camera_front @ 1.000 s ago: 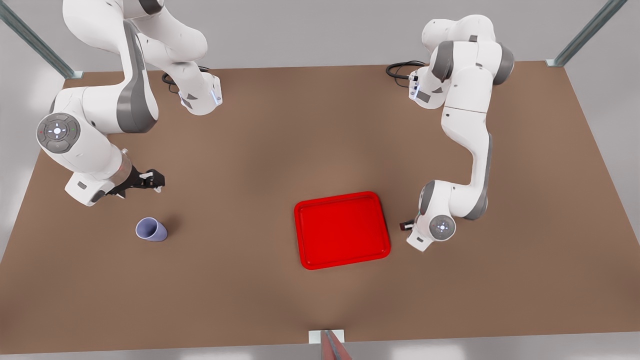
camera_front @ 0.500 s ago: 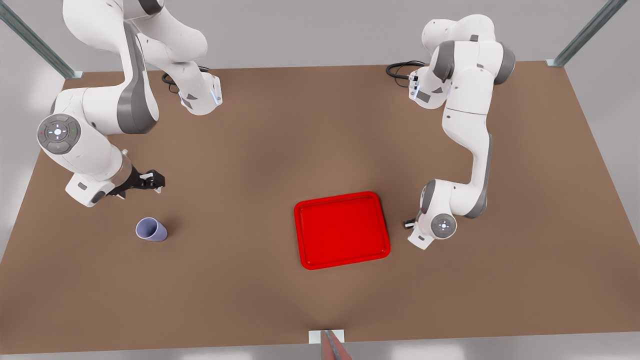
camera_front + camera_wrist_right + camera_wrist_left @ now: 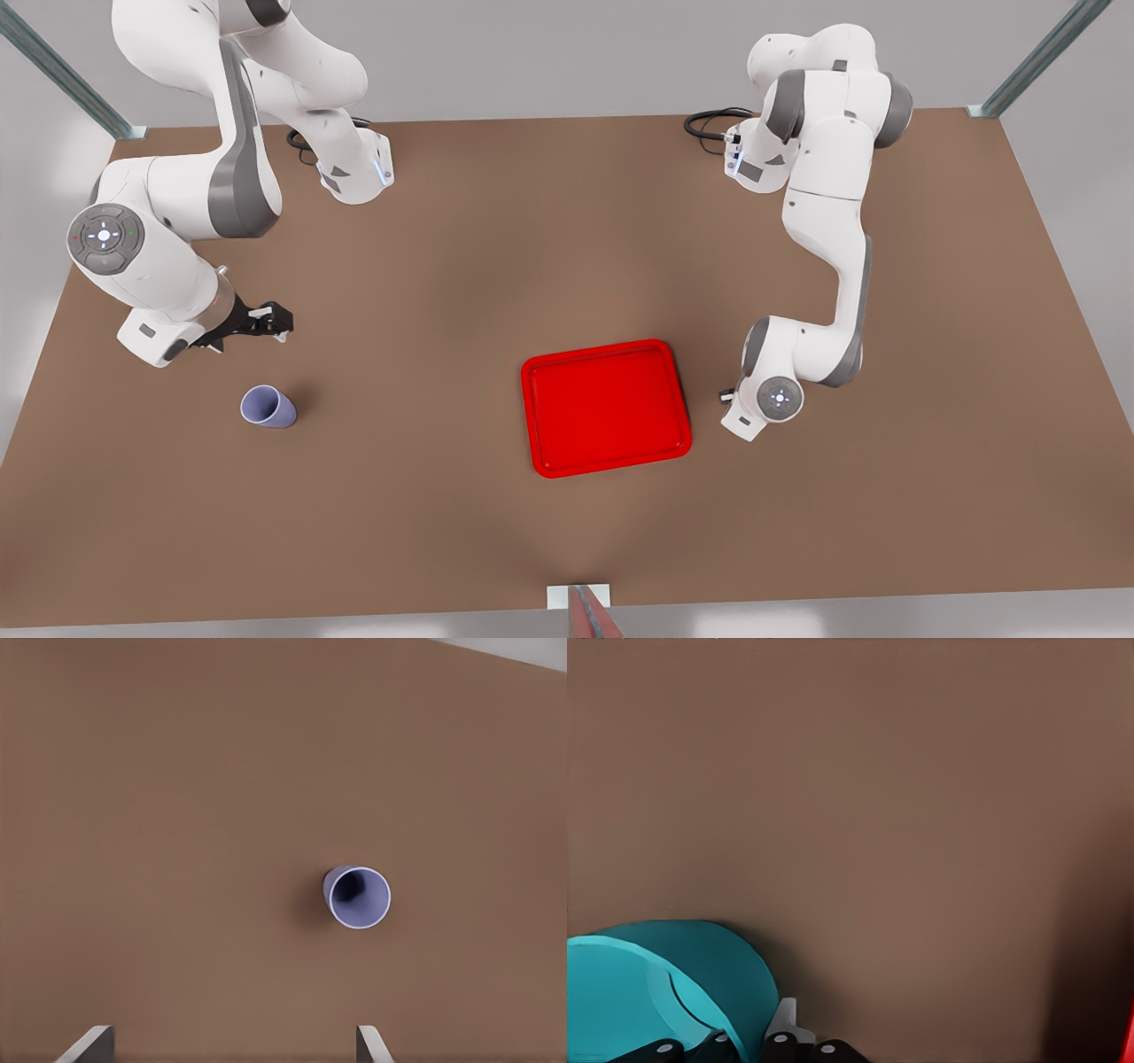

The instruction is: Place the bowl on the tray with the left arm and the cup on the tray with the right arm

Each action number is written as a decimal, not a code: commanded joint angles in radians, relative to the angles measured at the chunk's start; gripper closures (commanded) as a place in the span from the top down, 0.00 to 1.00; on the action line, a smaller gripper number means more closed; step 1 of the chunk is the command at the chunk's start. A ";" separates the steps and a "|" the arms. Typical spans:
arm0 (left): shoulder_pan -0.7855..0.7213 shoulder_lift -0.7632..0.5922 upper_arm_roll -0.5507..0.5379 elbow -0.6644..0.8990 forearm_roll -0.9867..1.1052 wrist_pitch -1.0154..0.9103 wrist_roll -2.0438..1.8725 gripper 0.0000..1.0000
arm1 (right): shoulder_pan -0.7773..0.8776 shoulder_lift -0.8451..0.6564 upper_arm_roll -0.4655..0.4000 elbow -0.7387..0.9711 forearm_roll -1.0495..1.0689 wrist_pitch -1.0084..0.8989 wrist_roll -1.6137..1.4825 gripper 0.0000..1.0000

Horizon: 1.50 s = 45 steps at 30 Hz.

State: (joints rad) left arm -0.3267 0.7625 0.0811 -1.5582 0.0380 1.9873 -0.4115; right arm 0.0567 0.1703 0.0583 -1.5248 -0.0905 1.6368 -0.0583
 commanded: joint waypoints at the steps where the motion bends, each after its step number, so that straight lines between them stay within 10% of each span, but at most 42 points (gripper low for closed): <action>1: 0.000 -0.003 0.000 0.001 -0.087 -0.007 0.003 0.21 | 0.000 0.000 0.000 0.000 0.000 0.000 0.000 1.00; 11: -0.069 -0.246 -0.012 0.128 -0.089 -0.334 0.000 0.21 | -0.083 0.103 -0.005 0.002 -0.060 0.055 -0.020 1.00; 20: -0.344 0.133 0.032 0.431 -0.086 -0.124 -0.119 0.21 | -0.255 0.348 0.005 -0.009 -0.060 0.339 -0.138 1.00; 31: -0.388 0.210 0.032 0.475 -0.087 -0.048 -0.168 0.21 | -0.402 0.357 0.130 -0.210 -0.052 0.534 -0.170 1.00; 32: -0.388 0.210 0.032 0.474 -0.086 -0.050 -0.168 1.00 | -0.405 0.356 0.129 -0.221 -0.052 0.546 -0.178 1.00; 37: -0.379 0.135 0.029 0.463 -0.089 -0.127 -0.155 1.00 | -0.408 0.363 0.129 -0.232 -0.051 0.548 -0.178 1.00; 45: 0.021 -0.429 -0.015 0.288 -0.035 -0.547 0.092 1.00 | -0.413 0.388 0.129 -0.233 -0.051 0.560 -0.178 1.00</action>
State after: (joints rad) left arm -0.2377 0.2778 0.0254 -1.3264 -0.0498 1.4505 -0.2941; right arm -0.3559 0.5598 0.1871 -1.7580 -0.1412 2.1966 -0.2362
